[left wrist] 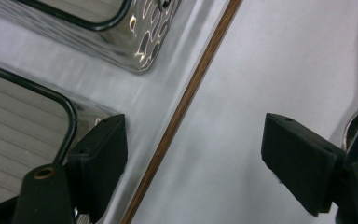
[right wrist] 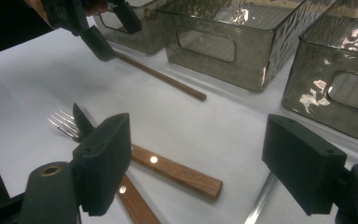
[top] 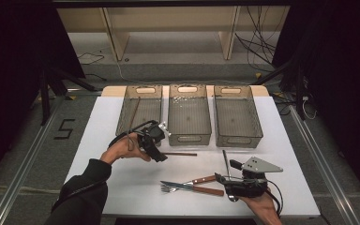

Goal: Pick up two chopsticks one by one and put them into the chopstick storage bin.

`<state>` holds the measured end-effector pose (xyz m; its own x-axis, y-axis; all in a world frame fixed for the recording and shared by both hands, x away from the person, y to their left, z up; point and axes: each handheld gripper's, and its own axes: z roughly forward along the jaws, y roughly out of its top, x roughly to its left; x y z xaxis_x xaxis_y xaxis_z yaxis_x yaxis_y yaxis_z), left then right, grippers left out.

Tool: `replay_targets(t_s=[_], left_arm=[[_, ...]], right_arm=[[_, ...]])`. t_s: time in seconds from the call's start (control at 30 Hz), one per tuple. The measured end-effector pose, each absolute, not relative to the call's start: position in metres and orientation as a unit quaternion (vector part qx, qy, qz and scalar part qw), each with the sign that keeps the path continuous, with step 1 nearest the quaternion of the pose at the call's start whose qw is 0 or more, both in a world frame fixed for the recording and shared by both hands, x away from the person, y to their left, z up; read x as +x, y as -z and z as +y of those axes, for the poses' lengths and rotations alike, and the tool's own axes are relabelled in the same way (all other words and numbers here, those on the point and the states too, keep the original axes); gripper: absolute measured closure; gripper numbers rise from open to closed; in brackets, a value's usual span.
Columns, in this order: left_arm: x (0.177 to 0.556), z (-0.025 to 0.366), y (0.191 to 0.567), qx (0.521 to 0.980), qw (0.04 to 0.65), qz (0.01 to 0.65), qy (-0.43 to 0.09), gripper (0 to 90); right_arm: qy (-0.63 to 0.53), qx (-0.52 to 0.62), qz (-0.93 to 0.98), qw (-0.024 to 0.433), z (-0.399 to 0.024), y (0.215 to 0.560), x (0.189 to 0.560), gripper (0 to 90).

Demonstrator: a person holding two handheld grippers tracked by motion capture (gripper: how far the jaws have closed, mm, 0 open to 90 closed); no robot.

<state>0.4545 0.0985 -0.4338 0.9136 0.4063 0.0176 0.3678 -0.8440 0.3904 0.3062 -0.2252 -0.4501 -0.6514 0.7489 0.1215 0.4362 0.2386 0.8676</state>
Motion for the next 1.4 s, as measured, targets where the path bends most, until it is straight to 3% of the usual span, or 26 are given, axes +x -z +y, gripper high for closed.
replay_targets(t_s=[0.33,0.93,1.4], left_arm=[[0.454,0.097,0.441,0.964,0.180,0.188,-0.059,29.1],[0.460,0.091,0.450,0.969,0.146,0.185,-0.077,55.1],[0.457,0.083,0.454,0.973,0.142,0.164,-0.083,60.0]], right_arm=[[-0.481,0.383,0.771,0.163,-0.225,0.450,0.306,24.6],[-0.481,0.381,0.773,0.162,-0.224,0.450,0.306,24.6],[-0.481,0.381,0.773,0.161,-0.224,0.450,0.306,24.6]])
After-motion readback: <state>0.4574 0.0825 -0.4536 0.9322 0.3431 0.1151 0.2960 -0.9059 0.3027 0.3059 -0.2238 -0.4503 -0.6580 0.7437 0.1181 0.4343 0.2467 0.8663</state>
